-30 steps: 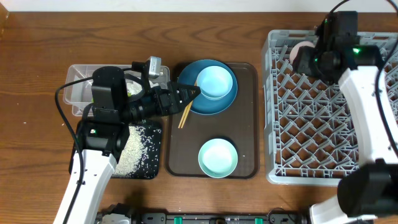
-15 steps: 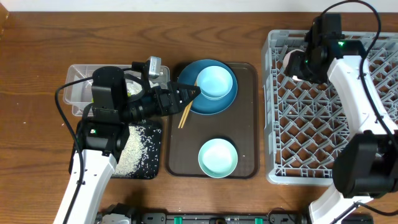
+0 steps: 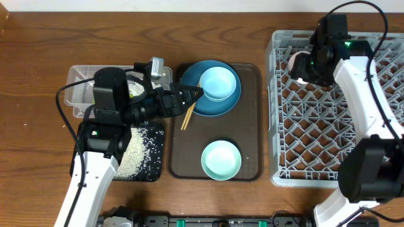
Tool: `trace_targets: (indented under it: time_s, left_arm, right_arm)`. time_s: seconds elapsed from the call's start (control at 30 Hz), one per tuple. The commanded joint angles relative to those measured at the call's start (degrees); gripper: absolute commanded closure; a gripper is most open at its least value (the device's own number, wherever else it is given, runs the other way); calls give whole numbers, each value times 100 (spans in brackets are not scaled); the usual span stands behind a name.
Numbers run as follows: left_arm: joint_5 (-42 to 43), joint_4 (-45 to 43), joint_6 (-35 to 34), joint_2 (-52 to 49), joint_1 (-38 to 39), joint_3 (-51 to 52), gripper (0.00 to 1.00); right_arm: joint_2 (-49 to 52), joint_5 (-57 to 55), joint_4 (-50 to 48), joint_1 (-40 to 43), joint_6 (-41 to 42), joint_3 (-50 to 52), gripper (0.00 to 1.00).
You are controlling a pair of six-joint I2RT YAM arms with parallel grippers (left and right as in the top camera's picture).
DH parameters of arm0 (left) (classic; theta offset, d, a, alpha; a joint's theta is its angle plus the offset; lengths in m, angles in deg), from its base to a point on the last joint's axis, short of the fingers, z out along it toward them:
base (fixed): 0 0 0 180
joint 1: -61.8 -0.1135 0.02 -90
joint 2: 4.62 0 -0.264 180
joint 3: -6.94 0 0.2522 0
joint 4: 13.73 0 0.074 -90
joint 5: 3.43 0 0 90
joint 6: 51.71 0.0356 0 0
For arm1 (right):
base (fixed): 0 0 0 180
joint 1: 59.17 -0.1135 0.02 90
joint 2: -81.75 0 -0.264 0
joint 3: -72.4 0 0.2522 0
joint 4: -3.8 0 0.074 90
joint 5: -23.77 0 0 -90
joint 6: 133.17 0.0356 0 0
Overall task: Sort waste into correct bins and load items into the dishwasher rack
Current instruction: 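Carry the cup right and lower it into the dishwasher rack, then release the cup and move the right gripper to the green bowl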
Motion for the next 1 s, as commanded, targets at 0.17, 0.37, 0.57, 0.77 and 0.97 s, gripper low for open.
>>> trace_targets:
  time_s: [0.17,0.37,0.57,0.77,0.97]
  left_arm:
    - [13,-4,59,-11,-24,-72,5]
    - [13,-4,59,-11,-24,-72,5]
    - [13,-4,59,-11,-24,-72,5]
    - [13,-4,59,-11,-24,-72,5]
    - [13,-4,59,-11,-24,-72,5]
  right_arm:
    - [-289,42,286,0,-50,-170,63]
    - [-284,42,426,-57,-96,-125,63]
    - [-284,39,435,-103,-157,-4,63]
    - [-284,39,337,-101,-157,166,62]
    - [-284,39,-22,-101,-160,527,61]
